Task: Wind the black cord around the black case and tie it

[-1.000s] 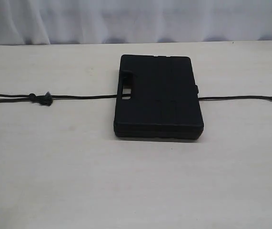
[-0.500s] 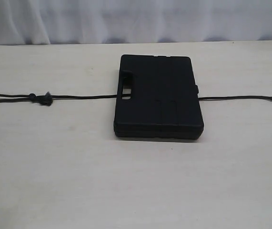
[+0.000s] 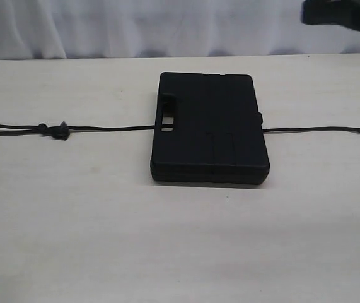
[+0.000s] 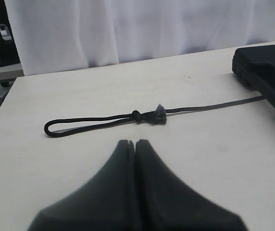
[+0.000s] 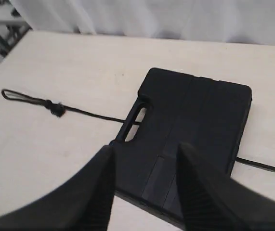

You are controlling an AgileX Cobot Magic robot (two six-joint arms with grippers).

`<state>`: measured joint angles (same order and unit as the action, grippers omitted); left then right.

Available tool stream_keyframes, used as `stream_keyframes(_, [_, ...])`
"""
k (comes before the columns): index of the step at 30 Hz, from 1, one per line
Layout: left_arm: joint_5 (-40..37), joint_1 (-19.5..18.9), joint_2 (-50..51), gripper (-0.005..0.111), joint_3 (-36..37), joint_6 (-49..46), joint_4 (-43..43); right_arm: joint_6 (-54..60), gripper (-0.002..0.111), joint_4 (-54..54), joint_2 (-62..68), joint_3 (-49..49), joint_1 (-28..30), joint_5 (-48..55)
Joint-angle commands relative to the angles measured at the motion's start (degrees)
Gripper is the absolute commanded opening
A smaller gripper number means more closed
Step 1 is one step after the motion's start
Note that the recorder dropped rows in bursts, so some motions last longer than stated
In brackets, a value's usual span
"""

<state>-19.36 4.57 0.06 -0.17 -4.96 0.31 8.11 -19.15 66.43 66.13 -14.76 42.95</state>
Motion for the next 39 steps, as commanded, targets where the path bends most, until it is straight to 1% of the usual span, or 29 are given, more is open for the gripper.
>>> stream_keyframes(1, [0.85,-0.24,-0.06,0.000,0.17,0.17,0.08,-18.92,0.039,25.19,14.29,7.45,-12.65,-2.60])
stream_keyframes(2, [0.85,-0.24,-0.06,0.000,0.17,0.17,0.08,-28.19,0.039,33.56,18.93,9.90,-15.70,-1.19])
stream_keyframes(3, [0.85,-0.24,-0.06,0.000,0.17,0.17,0.08,-33.76,0.039,38.91,22.59,12.36,-17.57,1.72])
stream_keyframes(4, [0.85,-0.24,-0.06,0.000,0.17,0.17,0.08,-36.15,0.039,41.61,28.33,17.03,-19.63,5.58])
stream_keyframes(6, [0.85,-0.24,-0.06,0.000,0.17,0.17,0.08,-35.84,0.039,39.48,36.74,25.33,-21.41,9.81])
stream_keyframes(7, [0.85,-0.24,-0.06,0.000,0.17,0.17,0.08,-35.34,0.039,37.36,39.94,28.73,-21.75,10.29])
stream_keyframes(8, [0.85,-0.24,-0.06,0.000,0.17,0.17,0.08,-33.88,0.039,32.89,44.36,33.50,-21.92,10.29])
stream_keyframes(10, [0.85,-0.24,-0.06,0.000,0.17,0.17,0.08,-32.64,0.039,28.77,50.73,40.05,-21.92,10.29])
stream_keyframes(12, [0.85,-0.24,-0.06,0.000,0.17,0.17,0.08,-32.75,0.039,28.79,54.29,43.18,-22.06,10.64])
stream_keyframes(20, [0.85,-0.24,-0.06,0.000,0.17,0.17,0.08,-34.33,0.039,27.69,65.13,48.27,-22.06,9.82])
stream_keyframes(23, [0.85,-0.24,-0.06,0.000,0.17,0.17,0.08,-36.29,0.039,29.89,67.46,49.94,-22.06,9.29])
stream_keyframes(30, [0.85,-0.24,-0.06,0.000,0.17,0.17,0.08,-38.58,0.039,32.71,70.33,52.44,-21.96,9.91])
stream_keyframes(35, [0.85,-0.24,-0.06,0.000,0.17,0.17,0.08,-42.01,0.039,38.99,70.86,52.44,-21.96,10.97])
stream_keyframes(39, [0.85,-0.24,-0.06,0.000,0.17,0.17,0.08,-42.37,0.039,38.65,70.86,52.44,-21.87,10.63])
